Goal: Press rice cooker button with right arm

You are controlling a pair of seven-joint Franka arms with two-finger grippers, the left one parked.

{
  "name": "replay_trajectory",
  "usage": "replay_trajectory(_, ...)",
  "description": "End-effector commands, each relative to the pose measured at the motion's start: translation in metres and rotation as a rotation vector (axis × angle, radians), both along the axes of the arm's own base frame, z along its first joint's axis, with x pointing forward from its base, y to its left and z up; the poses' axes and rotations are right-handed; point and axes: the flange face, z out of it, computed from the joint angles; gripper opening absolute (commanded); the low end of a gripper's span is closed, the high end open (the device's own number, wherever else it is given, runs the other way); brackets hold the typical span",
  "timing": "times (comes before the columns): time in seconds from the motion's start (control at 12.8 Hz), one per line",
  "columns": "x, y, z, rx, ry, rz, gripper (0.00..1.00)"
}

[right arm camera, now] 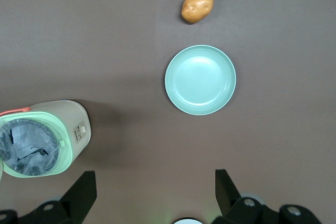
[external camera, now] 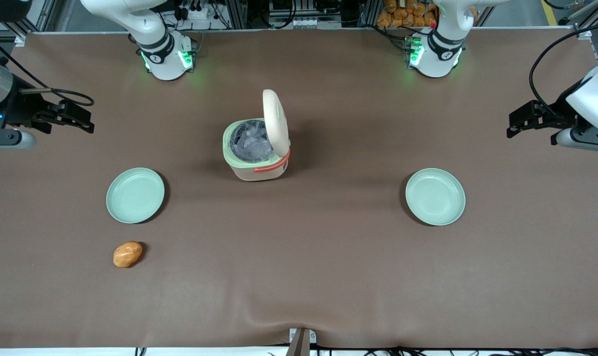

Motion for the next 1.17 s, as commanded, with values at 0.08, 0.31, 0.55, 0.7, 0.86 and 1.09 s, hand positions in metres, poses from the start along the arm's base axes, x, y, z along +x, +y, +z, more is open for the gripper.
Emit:
replay_trajectory(0.08,-0.008,-0.030,0.004,0.006,-0.009,0.039,1.00)
replay_trajectory(0.31,-0.017,-0.044,0.001,0.014,-0.053,0.024,1.00)
replay_trajectory(0.55,-0.033,-0.058,0.003,-0.001,-0.076,0.040,1.00)
replay_trajectory(0.7,-0.049,-0.064,-0.001,0.007,-0.068,0.043,1.00)
replay_trajectory(0.86,-0.051,-0.065,0.000,0.008,-0.065,0.041,1.00)
replay_trajectory(1.09,-0.048,-0.064,0.009,0.005,-0.077,0.035,1.00)
